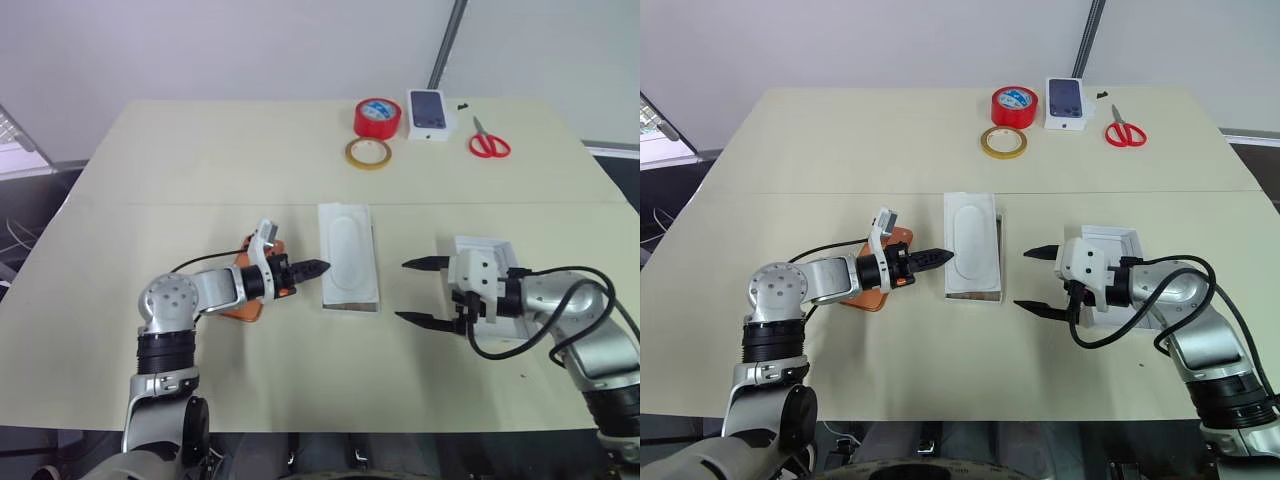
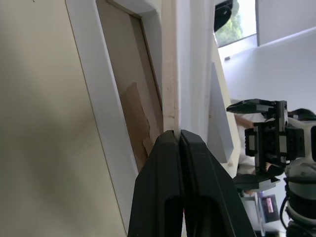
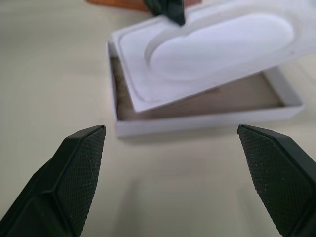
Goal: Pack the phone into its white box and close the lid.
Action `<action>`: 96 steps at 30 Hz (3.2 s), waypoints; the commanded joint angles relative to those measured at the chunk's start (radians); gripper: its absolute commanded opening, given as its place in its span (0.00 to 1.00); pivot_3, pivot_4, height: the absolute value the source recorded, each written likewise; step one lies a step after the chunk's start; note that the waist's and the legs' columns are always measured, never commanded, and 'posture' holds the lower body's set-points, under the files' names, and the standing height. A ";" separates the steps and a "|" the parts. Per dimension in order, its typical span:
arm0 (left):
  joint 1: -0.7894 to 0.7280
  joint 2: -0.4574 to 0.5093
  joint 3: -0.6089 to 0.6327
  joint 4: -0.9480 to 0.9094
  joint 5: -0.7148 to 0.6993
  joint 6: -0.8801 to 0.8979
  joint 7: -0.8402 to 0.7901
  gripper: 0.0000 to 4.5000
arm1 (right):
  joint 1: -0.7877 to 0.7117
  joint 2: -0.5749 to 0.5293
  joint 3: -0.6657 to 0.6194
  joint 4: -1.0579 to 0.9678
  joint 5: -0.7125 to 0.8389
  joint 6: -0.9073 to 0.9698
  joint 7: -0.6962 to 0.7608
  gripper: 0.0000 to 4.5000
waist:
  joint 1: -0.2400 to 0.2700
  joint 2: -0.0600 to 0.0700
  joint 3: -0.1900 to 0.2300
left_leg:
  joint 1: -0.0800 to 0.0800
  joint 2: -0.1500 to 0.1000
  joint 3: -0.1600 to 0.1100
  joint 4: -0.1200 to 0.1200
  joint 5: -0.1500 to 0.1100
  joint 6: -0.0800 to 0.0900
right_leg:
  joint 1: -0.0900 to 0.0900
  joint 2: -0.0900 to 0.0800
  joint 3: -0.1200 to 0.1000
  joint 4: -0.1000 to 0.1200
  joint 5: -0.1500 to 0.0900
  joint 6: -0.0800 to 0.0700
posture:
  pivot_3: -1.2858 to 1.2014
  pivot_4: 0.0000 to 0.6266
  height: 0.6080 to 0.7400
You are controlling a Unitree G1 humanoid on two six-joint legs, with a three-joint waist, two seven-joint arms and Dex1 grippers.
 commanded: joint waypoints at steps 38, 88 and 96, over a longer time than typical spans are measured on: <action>0.259 0.345 -0.162 -0.053 0.627 -1.264 -0.709 1.00 | -0.321 0.133 0.366 0.077 -0.347 -0.148 0.027 0.00 | -0.003 0.000 0.001 | -0.009 0.000 0.000 0.000 -0.003 0.006 | -0.008 -0.001 -0.001 -0.001 0.000 -0.001 | 0.52 0.24 1.00; 0.233 0.302 -0.161 -0.036 0.662 -1.281 -0.627 1.00 | -0.357 0.235 0.382 0.254 -0.399 -0.348 -0.039 0.00 | -0.025 0.000 0.001 | -0.009 0.000 0.000 0.004 -0.002 0.005 | -0.009 0.000 -0.001 0.004 0.001 -0.001 | 0.52 0.24 1.00; 0.231 0.293 -0.164 -0.030 0.672 -1.286 -0.617 1.00 | -0.436 0.279 0.333 0.315 -0.373 -0.332 -0.095 0.00 | -0.025 0.000 0.001 | -0.009 0.000 0.000 0.004 -0.002 0.005 | -0.010 0.000 -0.001 0.004 0.001 -0.001 | 0.52 0.24 1.00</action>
